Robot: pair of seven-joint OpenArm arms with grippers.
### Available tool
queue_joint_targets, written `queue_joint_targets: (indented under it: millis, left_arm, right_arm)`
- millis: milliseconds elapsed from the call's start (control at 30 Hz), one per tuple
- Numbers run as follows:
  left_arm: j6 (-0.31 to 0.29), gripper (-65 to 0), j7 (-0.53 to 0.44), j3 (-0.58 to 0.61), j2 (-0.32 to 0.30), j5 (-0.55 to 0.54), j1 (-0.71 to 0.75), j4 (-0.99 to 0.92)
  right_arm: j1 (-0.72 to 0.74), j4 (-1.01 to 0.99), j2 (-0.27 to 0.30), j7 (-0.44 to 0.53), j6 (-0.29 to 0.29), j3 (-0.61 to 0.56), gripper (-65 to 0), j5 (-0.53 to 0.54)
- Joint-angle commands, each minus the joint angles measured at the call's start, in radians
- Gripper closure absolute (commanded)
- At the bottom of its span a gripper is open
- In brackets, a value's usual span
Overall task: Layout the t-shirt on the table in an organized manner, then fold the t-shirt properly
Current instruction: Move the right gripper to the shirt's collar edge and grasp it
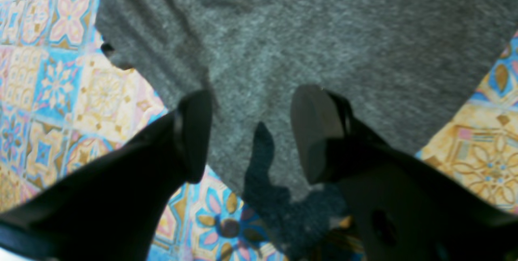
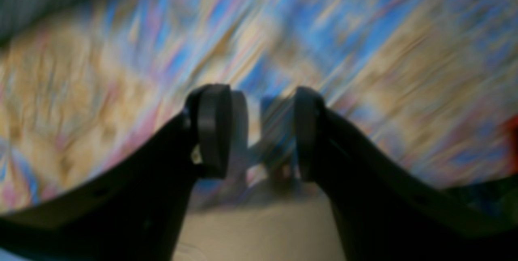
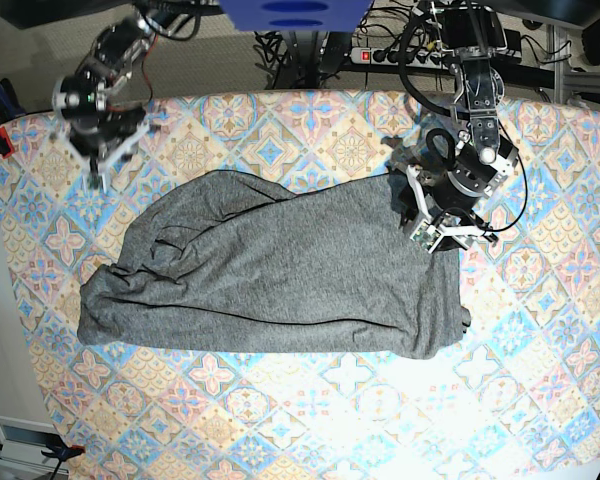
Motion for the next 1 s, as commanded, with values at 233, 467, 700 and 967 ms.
queue_joint_targets:
  millis: [233,467,700,967]
  left_arm:
    - [0.005,-33.8,-0.021,0.000,0.002,-0.011,-0.012,0.018]
    - [0.005,-33.8,-0.019,0.000,-0.001,-0.011,-0.010,0.018]
    - [0.005,-33.8,-0.017,0.000,0.000,-0.011,-0.009,0.017]
    - [0.005,-33.8,-0.016,0.000,-0.001,-0.011,-0.009,0.017]
  right_arm:
    - [-0.108,0.060,0.012,0.021,0.004,-0.176,-24.0,0.289]
    - [-0.053,0.060,0.012,0.021,-0.001,-0.195,-24.0,0.315]
    - [0.005,0.052,0.012,0.058,-0.001,-0.193,-24.0,0.467]
    - [-0.024,0.038,0.008,0.101,-0.001,-0.135,-24.0,0.525]
